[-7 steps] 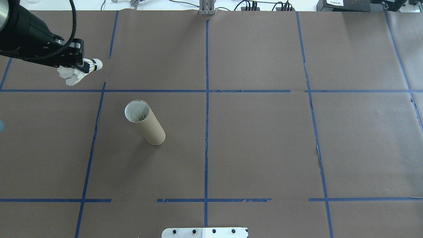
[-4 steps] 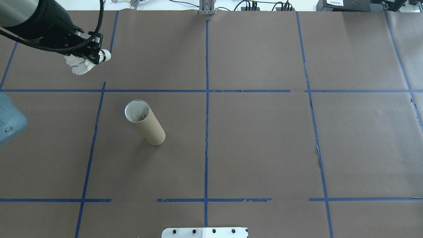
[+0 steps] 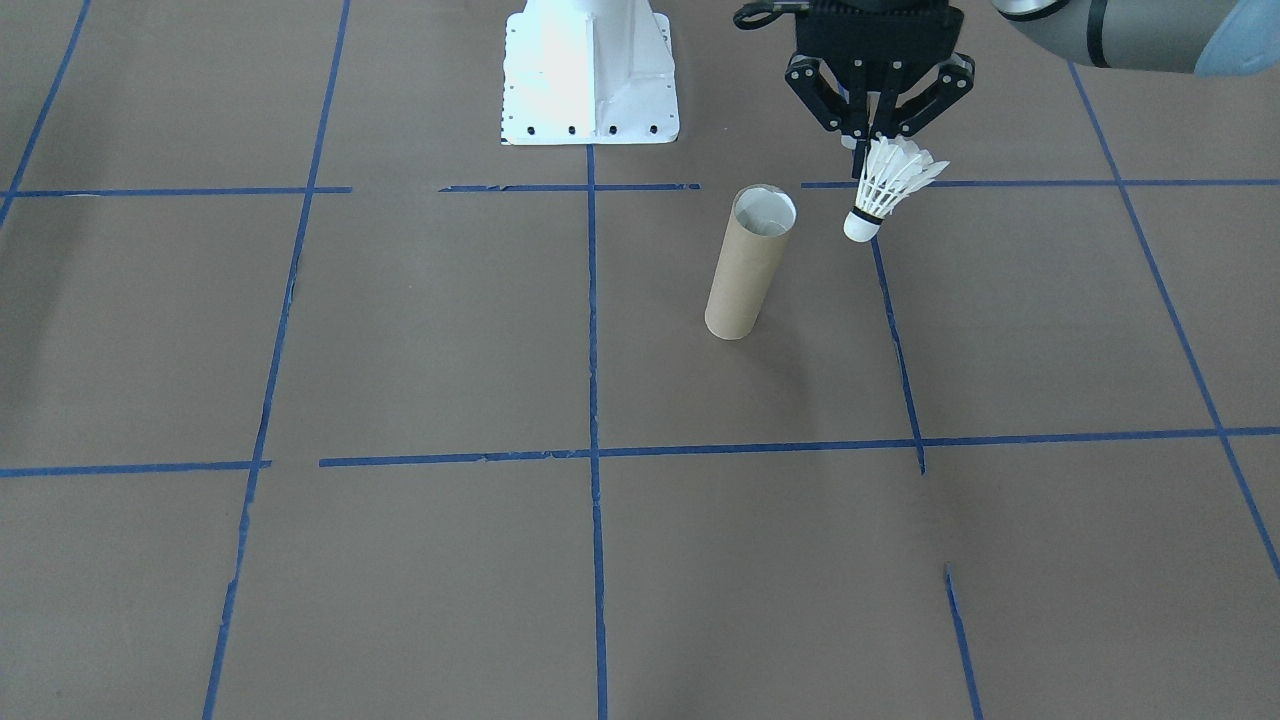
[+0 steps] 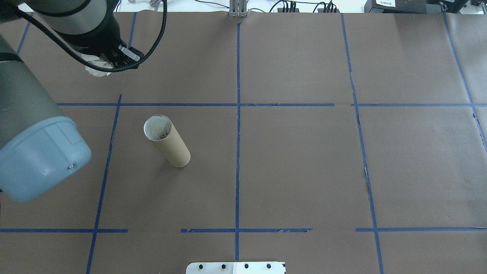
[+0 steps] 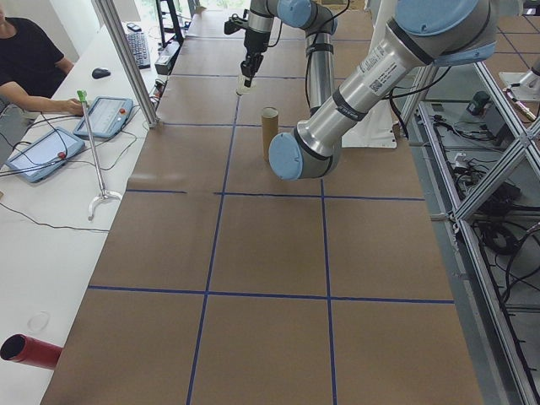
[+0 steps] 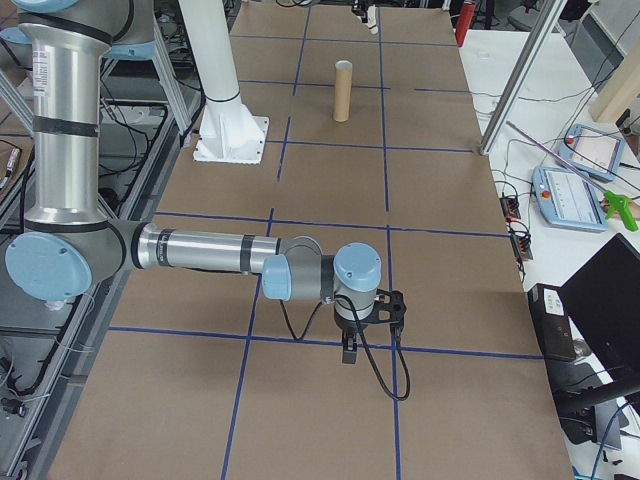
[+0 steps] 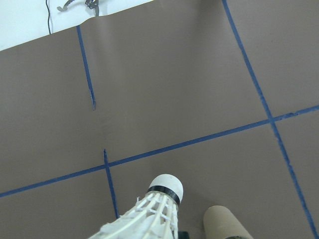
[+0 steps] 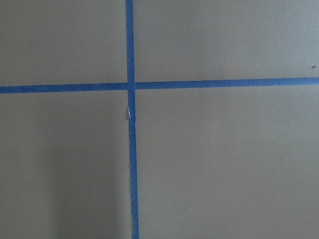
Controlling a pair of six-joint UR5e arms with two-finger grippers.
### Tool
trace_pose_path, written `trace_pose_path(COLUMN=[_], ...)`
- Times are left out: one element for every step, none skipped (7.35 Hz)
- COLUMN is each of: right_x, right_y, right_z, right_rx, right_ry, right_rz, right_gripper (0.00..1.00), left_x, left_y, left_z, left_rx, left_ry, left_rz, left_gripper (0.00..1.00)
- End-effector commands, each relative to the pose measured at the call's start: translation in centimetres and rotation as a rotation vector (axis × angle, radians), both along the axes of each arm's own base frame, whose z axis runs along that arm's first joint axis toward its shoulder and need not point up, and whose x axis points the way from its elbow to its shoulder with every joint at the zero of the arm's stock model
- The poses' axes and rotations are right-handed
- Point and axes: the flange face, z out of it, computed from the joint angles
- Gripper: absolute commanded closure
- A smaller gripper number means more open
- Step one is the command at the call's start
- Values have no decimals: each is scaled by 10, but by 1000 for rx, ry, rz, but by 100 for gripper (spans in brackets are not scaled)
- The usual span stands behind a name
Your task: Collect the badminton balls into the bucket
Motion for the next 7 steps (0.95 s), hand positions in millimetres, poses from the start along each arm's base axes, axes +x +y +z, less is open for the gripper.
trace_pose_path(right_x=[0, 0, 0, 0, 0, 0, 0], right_y=[0, 0, 0, 0, 0, 0, 0], right_z=[0, 0, 0, 0, 0, 0, 0], right_rx=[0, 0, 0, 0, 0, 0, 0], right_ry=[0, 0, 0, 0, 0, 0, 0], right_rz=[0, 0, 0, 0, 0, 0, 0], right_gripper=[0, 0, 0, 0, 0, 0, 0], left_x=[51, 96, 102, 101, 101, 104, 106], left_y=[31, 50, 56, 60, 63, 63, 63], left_z=[-3, 3, 2, 1, -2, -3, -1], left_rx=[34, 68, 66, 59, 63, 81, 79], left_ry=[-103, -191, -226, -246, -271, -293, -298], left_rz=[146, 200, 210, 215, 218, 212, 213], left_gripper=[100, 100, 100, 100, 100, 100, 100])
